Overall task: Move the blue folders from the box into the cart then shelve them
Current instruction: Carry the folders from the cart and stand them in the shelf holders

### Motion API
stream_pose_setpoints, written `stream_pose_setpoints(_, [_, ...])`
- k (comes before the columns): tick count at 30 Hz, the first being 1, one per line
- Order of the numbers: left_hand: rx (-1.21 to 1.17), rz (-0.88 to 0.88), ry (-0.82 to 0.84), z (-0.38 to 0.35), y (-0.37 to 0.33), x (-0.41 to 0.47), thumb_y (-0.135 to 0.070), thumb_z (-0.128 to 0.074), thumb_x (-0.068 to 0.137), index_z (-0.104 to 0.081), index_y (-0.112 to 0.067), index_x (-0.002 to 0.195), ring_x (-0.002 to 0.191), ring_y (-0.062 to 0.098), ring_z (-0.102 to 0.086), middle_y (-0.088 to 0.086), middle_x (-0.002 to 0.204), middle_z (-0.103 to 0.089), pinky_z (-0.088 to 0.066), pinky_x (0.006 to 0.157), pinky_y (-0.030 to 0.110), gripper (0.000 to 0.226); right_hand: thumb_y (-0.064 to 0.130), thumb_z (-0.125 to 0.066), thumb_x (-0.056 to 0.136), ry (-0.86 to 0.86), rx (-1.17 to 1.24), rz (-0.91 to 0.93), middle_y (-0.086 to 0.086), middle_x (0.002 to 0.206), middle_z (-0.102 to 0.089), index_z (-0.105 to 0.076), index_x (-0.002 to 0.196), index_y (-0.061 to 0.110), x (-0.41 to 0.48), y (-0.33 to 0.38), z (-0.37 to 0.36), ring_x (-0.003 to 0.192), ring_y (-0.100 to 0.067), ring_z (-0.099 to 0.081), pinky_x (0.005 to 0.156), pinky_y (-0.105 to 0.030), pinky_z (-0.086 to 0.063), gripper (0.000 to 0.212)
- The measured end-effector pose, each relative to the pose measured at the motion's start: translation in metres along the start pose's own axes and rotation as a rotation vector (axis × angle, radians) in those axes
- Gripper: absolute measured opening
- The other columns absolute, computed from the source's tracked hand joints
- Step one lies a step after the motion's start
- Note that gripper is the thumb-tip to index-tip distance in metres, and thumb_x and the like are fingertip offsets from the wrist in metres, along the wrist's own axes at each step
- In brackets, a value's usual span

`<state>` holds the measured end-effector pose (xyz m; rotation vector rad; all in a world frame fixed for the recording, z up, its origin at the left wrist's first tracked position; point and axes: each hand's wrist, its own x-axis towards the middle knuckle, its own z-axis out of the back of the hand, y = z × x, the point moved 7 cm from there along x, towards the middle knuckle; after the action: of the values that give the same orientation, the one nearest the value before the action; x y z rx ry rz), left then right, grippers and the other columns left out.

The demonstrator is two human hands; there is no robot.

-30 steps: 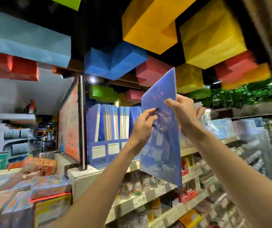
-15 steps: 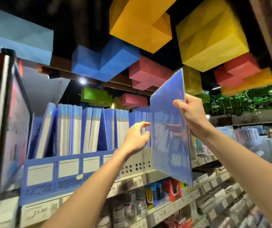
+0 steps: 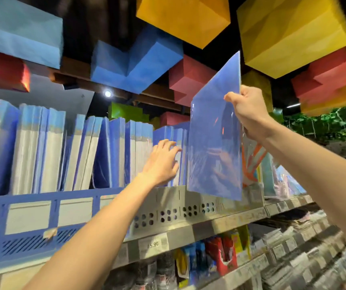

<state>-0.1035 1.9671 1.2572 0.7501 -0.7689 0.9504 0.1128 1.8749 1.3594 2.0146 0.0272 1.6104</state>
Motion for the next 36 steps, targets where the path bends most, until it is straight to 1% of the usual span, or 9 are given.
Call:
stream_pose_setpoints(5, [0.286, -0.072, 0.144, -0.059, -0.019, 0.032, -0.015, -0.054, 0.095, -0.036, -0.019, 0.152, 0.153, 0.030, -0.013, 0.011, 0.164, -0.022, -0.016, 0.119, 0.039, 0.061, 0.022, -0.059, 0.078, -0.025, 0.046, -0.029, -0.010, 0.072, -0.043, -0.041, 0.065, 0.017, 0.023, -0.050, 0.010, 0.067, -0.020, -0.040, 0.059, -0.036, -0.030, 0.023])
stream_pose_setpoints(10, [0.423, -0.055, 0.148, -0.084, -0.018, 0.046, -0.018, -0.054, 0.097, -0.028, -0.017, 0.156, 0.154, 0.032, -0.008, 0.013, 0.167, -0.013, -0.015, 0.121, 0.042, 0.065, 0.020, -0.057, 0.077, -0.019, 0.096, -0.015, -0.009, 0.076, -0.046, -0.052, 0.078, 0.011, 0.042, -0.073, 0.006, 0.069, -0.019, -0.042, 0.058, -0.033, -0.031, 0.010])
stream_pose_setpoints(13, [0.490, -0.031, 0.154, -0.098, -0.021, 0.058, -0.025, -0.052, 0.098, -0.026, -0.017, 0.156, 0.155, 0.031, -0.003, 0.012, 0.168, -0.009, -0.014, 0.122, 0.043, 0.064, 0.020, -0.056, 0.077, 0.036, 0.168, 0.030, -0.008, 0.075, -0.046, -0.054, 0.078, 0.012, 0.057, -0.093, 0.005, 0.068, -0.017, -0.041, 0.058, -0.031, -0.031, 0.008])
stream_pose_setpoints(15, [0.540, -0.015, 0.160, -0.102, -0.019, 0.063, -0.031, -0.048, 0.100, -0.028, -0.017, 0.156, 0.155, 0.032, -0.002, 0.011, 0.168, -0.007, -0.014, 0.122, 0.044, 0.061, 0.018, -0.057, 0.080, 0.052, 0.196, 0.045, -0.007, 0.072, -0.041, -0.047, 0.072, 0.012, 0.067, -0.101, 0.005, 0.066, -0.017, -0.037, 0.057, -0.030, -0.027, 0.014])
stream_pose_setpoints(17, [0.601, -0.013, 0.167, -0.101, -0.018, 0.066, -0.038, -0.043, 0.102, -0.030, -0.020, 0.155, 0.155, 0.031, -0.001, 0.009, 0.169, -0.005, -0.013, 0.122, 0.044, 0.058, 0.014, -0.058, 0.084, 0.067, 0.211, 0.045, -0.001, 0.065, -0.033, -0.035, 0.064, 0.016, 0.078, -0.110, 0.004, 0.060, -0.015, -0.029, 0.052, -0.028, -0.022, 0.031])
stream_pose_setpoints(21, [0.669, 0.043, 0.172, -0.089, -0.011, 0.059, -0.047, -0.039, 0.102, -0.033, -0.028, 0.154, 0.155, 0.031, -0.004, 0.005, 0.169, -0.007, -0.010, 0.123, 0.046, 0.056, 0.010, -0.057, 0.087, 0.095, 0.241, 0.050, 0.003, 0.063, -0.029, -0.029, 0.062, 0.019, 0.089, -0.118, -0.001, 0.057, -0.013, -0.026, 0.046, -0.026, -0.021, 0.039])
stream_pose_setpoints(28, [0.780, 0.194, 0.180, -0.060, 0.000, 0.044, -0.049, -0.045, 0.099, -0.043, -0.025, 0.148, 0.154, 0.035, -0.009, 0.012, 0.165, -0.020, -0.013, 0.121, 0.048, 0.055, 0.003, -0.052, 0.086, 0.147, 0.304, 0.069, 0.005, 0.060, -0.025, -0.023, 0.061, 0.020, 0.076, -0.120, -0.026, 0.053, -0.010, -0.019, 0.040, -0.021, -0.016, 0.042])
stream_pose_setpoints(34, [0.756, 0.193, 0.207, -0.061, 0.001, 0.044, -0.048, -0.046, 0.100, -0.039, -0.027, 0.148, 0.155, 0.032, -0.003, 0.010, 0.166, -0.015, -0.012, 0.122, 0.047, 0.053, 0.006, -0.050, 0.090, 0.174, 0.282, 0.035, 0.003, 0.065, -0.028, -0.025, 0.062, 0.017, 0.067, -0.131, -0.069, 0.059, -0.010, -0.024, 0.044, -0.018, -0.028, 0.039])
stream_pose_setpoints(36, [0.747, 0.183, 0.212, -0.060, 0.002, 0.045, -0.048, -0.046, 0.100, -0.038, -0.027, 0.149, 0.155, 0.032, -0.002, 0.011, 0.166, -0.014, -0.012, 0.122, 0.047, 0.053, 0.007, -0.050, 0.090, 0.181, 0.294, 0.025, 0.003, 0.066, -0.030, -0.026, 0.062, 0.018, 0.067, -0.136, -0.083, 0.064, -0.015, -0.035, 0.046, -0.019, -0.025, 0.038])
